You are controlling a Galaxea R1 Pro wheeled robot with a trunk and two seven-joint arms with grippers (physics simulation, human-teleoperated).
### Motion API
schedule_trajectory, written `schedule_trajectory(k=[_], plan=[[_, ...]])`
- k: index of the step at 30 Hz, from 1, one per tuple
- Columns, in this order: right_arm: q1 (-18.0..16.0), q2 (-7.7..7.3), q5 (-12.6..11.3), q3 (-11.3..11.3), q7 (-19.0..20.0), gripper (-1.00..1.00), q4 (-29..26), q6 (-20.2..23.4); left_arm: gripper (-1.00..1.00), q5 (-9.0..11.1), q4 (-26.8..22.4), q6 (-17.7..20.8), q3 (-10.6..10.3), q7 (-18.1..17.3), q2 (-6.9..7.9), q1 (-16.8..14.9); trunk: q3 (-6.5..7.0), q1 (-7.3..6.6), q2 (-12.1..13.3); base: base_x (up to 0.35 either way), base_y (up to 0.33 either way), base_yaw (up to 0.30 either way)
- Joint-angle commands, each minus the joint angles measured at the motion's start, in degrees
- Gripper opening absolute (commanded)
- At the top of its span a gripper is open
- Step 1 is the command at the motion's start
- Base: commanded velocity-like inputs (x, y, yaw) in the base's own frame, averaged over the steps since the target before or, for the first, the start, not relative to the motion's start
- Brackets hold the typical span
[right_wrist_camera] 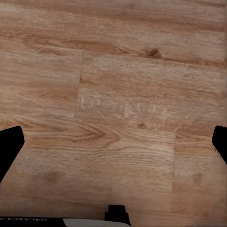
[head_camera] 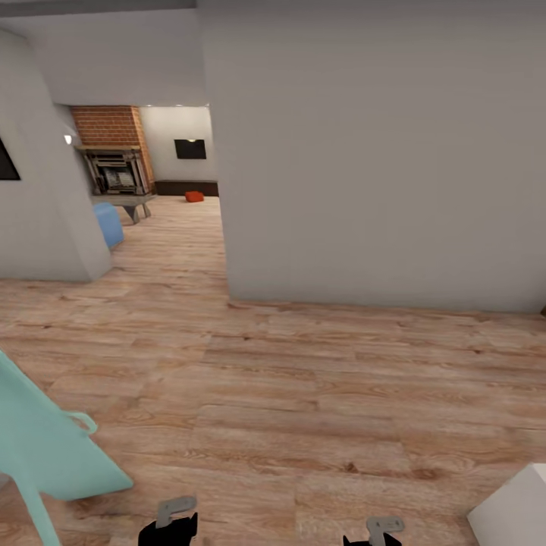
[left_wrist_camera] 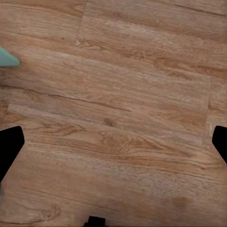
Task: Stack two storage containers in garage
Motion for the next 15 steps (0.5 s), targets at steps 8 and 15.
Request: schedule_trajectory(k=[8, 15], plan=[[0.0, -0.08, 0.1, 0.3, -0.4, 1.00, 0.0, -0.1, 1.00, 0.4, 0.3, -0.4, -0.5, 0.1, 0.24, -0.1, -0.11, 0.06, -0.1, 0.327, 0.051, 0.000], [0.0, -0.08, 0.1, 0.3, -0.4, 1.00, 0.0, -0.1, 1.00, 0.5, 0.3, -0.4, -0.5, 0.1, 0.23, -0.1, -0.11, 0.06, -0.1, 0.327, 0.075, 0.000]])
